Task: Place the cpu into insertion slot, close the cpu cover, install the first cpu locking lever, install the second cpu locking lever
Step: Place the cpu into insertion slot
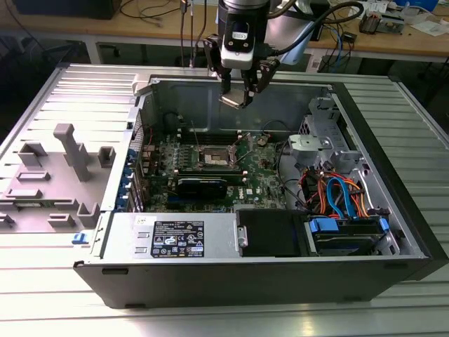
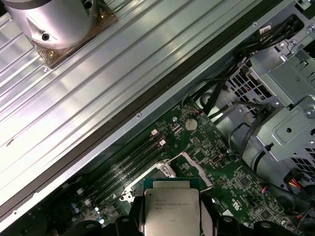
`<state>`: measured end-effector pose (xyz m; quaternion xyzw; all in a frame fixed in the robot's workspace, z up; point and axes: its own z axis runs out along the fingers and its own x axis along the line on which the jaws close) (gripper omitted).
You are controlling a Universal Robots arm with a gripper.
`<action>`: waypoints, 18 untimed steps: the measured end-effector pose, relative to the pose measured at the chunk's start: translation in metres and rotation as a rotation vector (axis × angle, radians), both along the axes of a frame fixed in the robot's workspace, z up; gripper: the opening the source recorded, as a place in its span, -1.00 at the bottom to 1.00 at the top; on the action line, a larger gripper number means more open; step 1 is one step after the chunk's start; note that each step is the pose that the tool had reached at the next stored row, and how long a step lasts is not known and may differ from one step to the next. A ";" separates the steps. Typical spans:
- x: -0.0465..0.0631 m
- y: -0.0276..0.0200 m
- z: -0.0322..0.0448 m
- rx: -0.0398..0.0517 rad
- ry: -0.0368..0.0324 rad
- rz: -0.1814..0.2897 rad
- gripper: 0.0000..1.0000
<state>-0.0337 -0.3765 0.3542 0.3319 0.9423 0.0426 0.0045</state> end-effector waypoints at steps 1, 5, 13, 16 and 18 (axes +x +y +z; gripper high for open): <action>0.000 0.0000 -0.0002 0.0001 -0.0001 -0.004 0.08; 0.000 0.0000 -0.0020 -0.0002 -0.0001 -0.085 0.08; 0.000 -0.0009 -0.0055 -0.0010 0.0000 -0.136 0.08; 0.000 -0.0009 -0.0057 -0.0008 -0.0001 -0.138 0.08; 0.000 -0.0009 -0.0056 -0.0008 0.0000 -0.139 0.08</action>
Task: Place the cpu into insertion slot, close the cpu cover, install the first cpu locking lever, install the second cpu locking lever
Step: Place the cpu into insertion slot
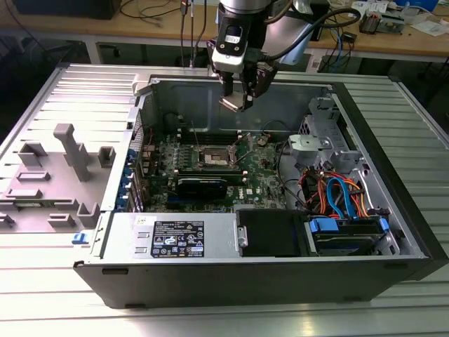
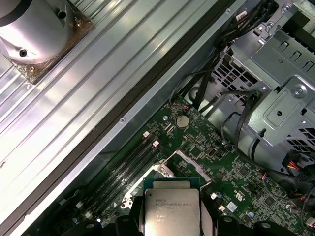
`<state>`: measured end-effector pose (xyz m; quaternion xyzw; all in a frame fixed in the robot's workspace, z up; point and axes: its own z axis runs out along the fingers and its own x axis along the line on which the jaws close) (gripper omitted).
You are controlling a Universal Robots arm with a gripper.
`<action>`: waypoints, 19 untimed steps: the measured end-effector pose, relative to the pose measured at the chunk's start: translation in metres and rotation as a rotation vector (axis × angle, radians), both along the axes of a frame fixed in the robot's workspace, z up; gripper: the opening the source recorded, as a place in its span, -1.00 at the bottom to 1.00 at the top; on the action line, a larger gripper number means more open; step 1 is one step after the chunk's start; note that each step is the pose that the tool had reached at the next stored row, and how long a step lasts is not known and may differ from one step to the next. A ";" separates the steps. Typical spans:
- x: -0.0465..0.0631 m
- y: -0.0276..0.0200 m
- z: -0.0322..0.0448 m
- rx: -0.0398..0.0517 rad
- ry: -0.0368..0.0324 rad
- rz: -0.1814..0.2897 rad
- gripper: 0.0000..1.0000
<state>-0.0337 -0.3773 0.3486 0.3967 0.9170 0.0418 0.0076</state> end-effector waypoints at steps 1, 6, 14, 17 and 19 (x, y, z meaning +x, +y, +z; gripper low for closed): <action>0.000 0.0000 0.0000 0.0000 0.0000 0.000 0.08; 0.000 0.0000 0.0000 0.0000 0.0000 -0.001 0.08; 0.000 0.0000 -0.0004 0.0000 0.0000 -0.025 0.08; 0.000 0.0000 -0.0010 0.0000 0.0000 -0.060 0.08; 0.000 0.0000 -0.0017 0.0000 0.0000 -0.097 0.08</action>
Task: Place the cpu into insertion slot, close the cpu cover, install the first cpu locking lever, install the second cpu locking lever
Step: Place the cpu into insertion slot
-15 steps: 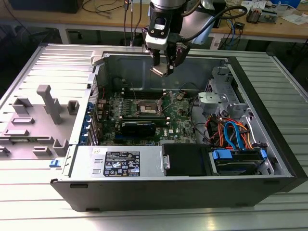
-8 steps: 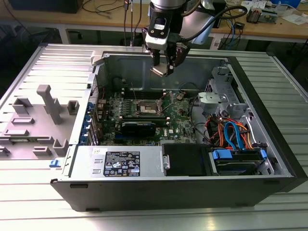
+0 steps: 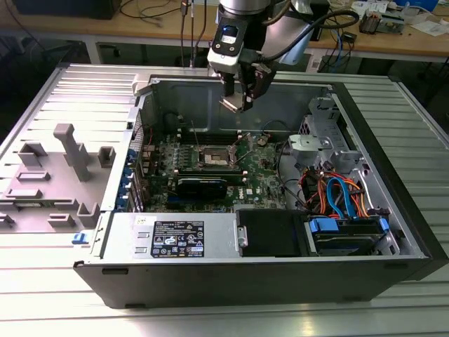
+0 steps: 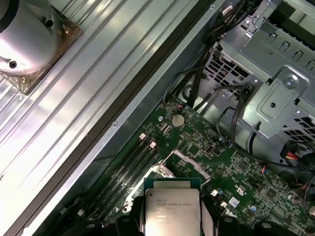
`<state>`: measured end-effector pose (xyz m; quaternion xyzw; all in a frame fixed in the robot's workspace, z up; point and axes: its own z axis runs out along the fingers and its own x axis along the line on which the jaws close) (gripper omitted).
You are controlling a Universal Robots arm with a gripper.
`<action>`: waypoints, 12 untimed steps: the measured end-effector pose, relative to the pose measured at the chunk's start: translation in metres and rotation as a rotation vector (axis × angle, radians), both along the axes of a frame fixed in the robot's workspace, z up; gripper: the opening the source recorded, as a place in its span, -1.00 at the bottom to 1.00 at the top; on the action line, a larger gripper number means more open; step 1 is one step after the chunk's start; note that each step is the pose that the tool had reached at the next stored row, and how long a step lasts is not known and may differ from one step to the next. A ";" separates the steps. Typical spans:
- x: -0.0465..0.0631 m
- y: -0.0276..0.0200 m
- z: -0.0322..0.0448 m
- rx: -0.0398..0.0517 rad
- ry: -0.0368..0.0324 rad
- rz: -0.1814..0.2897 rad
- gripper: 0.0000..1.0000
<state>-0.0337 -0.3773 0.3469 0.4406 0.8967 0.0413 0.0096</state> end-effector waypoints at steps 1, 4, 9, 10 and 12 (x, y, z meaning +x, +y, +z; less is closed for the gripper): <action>0.000 0.0000 -0.0003 0.0000 -0.0001 -0.016 0.08; 0.000 0.0000 -0.0012 0.0000 -0.0001 -0.070 0.08; 0.000 0.0000 -0.0018 0.0000 0.0000 -0.113 0.08; 0.000 0.0000 -0.0018 0.0000 0.0000 -0.113 0.08; 0.000 0.0000 -0.0018 0.0000 -0.0001 -0.114 0.08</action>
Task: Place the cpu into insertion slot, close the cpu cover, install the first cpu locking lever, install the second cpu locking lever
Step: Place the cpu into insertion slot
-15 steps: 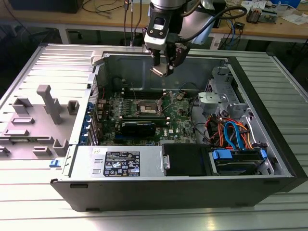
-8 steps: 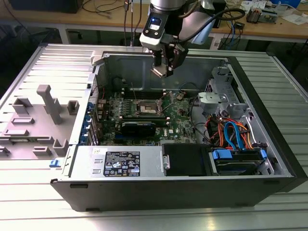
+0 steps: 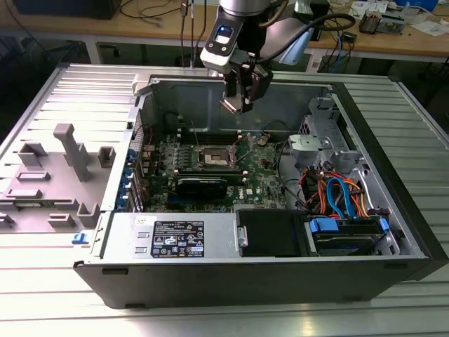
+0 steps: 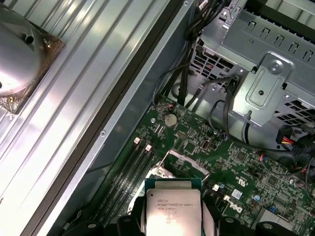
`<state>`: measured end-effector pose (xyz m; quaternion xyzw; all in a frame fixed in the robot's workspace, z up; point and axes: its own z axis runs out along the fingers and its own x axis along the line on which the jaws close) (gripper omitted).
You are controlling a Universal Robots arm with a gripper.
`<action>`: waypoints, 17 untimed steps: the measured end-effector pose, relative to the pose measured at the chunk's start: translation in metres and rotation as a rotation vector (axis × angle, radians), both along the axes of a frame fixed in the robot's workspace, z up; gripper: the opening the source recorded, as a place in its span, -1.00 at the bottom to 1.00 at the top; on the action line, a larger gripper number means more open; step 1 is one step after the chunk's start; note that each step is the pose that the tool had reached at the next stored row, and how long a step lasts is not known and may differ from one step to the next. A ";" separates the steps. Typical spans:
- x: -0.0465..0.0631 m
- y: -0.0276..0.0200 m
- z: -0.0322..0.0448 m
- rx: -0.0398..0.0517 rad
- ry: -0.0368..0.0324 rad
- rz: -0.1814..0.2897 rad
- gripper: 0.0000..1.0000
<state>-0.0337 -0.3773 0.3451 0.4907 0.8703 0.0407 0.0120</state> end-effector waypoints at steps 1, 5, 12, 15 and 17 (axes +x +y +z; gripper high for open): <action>0.000 0.0000 0.0000 0.0000 0.0000 0.000 0.08; 0.000 0.0000 0.0000 0.0001 0.0000 0.000 0.08; 0.000 0.0000 -0.0003 -0.0001 0.0000 -0.007 0.08; 0.000 0.0000 -0.0012 0.0000 0.0000 -0.025 0.08; 0.000 0.0000 -0.0022 0.0001 0.0000 -0.056 0.08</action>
